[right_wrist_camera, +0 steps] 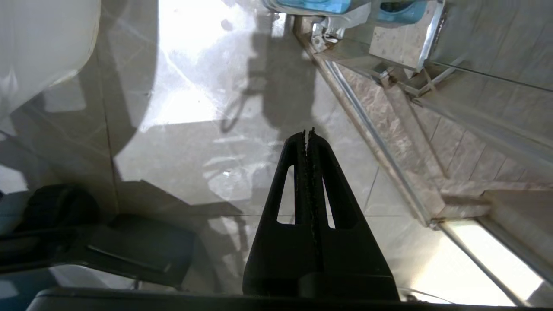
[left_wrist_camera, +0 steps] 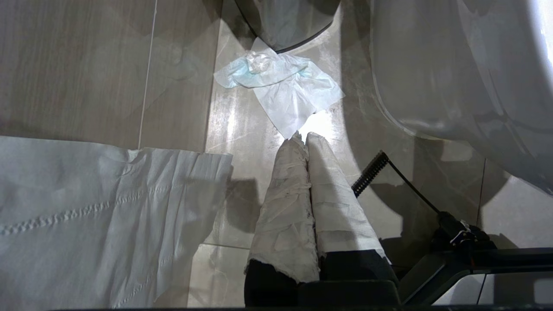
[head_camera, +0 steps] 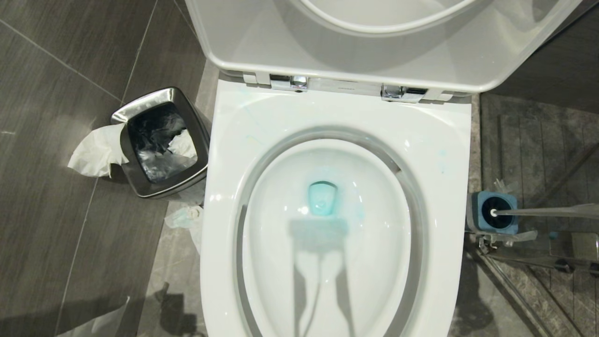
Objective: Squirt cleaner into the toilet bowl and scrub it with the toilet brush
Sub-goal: Scrub the toilet bowl
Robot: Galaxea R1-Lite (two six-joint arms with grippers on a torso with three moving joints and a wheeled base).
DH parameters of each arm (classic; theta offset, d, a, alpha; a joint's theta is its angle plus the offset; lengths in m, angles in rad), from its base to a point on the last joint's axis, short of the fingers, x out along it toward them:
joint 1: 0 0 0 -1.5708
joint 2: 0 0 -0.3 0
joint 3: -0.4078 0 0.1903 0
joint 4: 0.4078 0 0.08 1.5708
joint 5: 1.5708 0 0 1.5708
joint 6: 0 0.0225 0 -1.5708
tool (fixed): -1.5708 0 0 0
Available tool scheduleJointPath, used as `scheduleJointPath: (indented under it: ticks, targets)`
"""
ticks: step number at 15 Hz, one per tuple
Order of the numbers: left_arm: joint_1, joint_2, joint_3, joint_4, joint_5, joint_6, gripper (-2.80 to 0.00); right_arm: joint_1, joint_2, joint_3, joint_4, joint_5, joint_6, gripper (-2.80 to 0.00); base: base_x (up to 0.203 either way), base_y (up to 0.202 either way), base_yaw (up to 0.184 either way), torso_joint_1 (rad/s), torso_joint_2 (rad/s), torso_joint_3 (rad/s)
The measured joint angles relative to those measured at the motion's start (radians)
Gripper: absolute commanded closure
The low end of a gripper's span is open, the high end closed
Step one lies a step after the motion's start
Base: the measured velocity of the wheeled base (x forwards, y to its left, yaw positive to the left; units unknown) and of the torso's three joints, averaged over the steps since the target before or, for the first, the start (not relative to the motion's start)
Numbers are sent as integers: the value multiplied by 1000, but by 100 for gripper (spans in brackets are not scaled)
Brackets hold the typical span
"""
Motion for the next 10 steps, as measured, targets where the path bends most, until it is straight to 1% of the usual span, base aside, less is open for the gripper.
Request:
scheduleJointPath:
  ticks: [4, 10]
  targets:
    - [0, 0, 0, 0, 0, 1, 0, 5, -8, 0, -2, -51, 0, 0, 0, 0, 0, 0, 0, 0]
    - [0, 0, 0, 0, 0, 0, 0, 10, -7, 5, -6, -58, -3, 0, 0, 0, 0, 0, 0, 0]
